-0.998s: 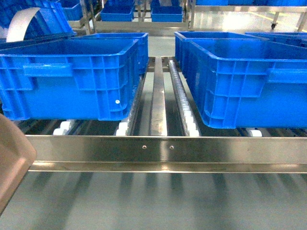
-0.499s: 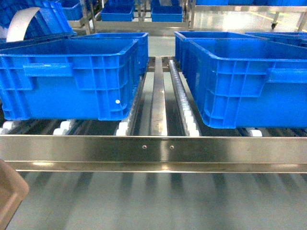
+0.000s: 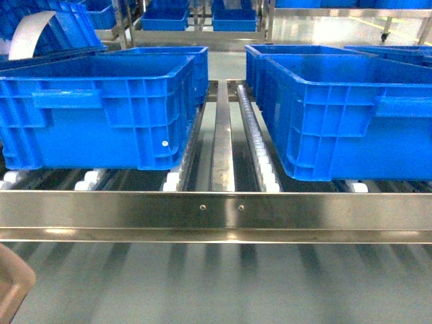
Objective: Place part in tray to right shelf
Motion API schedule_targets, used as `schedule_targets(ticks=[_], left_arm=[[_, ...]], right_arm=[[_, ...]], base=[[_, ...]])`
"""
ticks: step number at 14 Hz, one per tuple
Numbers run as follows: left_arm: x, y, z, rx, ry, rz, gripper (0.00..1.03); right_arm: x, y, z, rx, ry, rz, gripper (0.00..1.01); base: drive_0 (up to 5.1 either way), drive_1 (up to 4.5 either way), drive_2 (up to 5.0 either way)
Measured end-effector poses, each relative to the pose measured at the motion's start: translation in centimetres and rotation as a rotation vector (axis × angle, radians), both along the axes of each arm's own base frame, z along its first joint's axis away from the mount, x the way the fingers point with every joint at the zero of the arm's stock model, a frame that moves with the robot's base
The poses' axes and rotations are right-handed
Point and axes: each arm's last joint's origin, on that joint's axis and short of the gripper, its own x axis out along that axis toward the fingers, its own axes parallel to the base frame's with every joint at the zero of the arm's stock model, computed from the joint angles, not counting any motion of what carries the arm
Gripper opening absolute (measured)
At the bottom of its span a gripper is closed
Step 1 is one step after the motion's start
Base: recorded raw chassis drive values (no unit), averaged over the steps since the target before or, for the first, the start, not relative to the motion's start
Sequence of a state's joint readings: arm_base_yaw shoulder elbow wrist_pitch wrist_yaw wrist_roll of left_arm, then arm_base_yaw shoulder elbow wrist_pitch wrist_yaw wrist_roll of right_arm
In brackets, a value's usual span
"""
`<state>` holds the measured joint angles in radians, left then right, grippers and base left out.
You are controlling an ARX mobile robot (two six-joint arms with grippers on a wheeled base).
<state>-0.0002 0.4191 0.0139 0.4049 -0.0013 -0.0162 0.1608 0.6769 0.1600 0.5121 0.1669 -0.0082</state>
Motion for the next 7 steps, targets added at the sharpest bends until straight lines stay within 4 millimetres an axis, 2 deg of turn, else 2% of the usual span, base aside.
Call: schedule_targets(ticks=[7], left_arm=[[-1.3, 0.0, 0.1, -0.001, -0.01, -0.001, 0.13]], right_arm=[[-2.4, -2.0, -2.1, 0.002, 0.001, 0.004, 0.02]], base=[[0.0, 0.0, 0.0]])
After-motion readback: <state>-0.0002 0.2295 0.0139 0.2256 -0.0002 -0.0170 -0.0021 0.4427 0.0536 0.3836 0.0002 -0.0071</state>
